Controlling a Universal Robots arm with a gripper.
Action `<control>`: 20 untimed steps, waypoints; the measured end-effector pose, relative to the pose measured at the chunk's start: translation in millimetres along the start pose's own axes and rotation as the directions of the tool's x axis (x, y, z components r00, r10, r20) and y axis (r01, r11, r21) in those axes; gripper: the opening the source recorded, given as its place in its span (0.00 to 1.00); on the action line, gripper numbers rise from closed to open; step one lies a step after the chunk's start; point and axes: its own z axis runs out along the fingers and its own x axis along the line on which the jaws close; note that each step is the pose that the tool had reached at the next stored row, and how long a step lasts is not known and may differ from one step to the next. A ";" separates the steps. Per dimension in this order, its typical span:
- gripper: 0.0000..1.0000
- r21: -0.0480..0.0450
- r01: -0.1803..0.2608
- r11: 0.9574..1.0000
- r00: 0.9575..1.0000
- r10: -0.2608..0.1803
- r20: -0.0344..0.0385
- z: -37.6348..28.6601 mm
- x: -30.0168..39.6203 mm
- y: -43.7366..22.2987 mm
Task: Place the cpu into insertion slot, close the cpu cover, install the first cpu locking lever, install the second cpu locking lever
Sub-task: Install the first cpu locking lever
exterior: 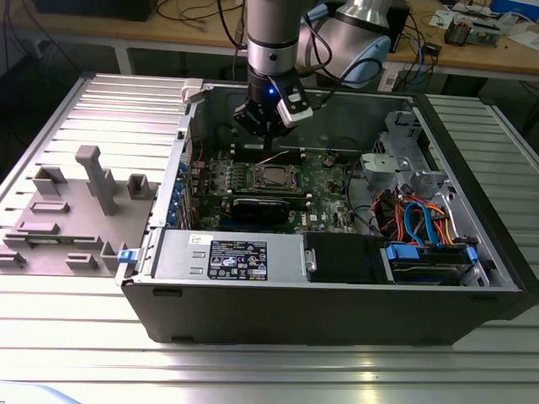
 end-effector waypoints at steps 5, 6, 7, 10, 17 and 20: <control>0.11 0.000 0.006 1.000 1.000 -0.006 0.000 3.7 -6.3 1.2; 0.11 0.000 0.007 1.000 1.000 -0.007 0.000 4.5 -7.7 1.6; 0.11 0.000 0.008 1.000 1.000 -0.008 -0.001 4.9 -8.9 1.8; 0.11 0.000 0.015 1.000 1.000 -0.015 -0.001 8.0 -12.5 2.9; 0.11 -0.001 0.045 0.999 0.999 -0.045 -0.003 10.9 -17.2 4.0; 0.11 -0.001 0.045 0.999 0.999 -0.045 -0.002 11.9 -20.0 4.9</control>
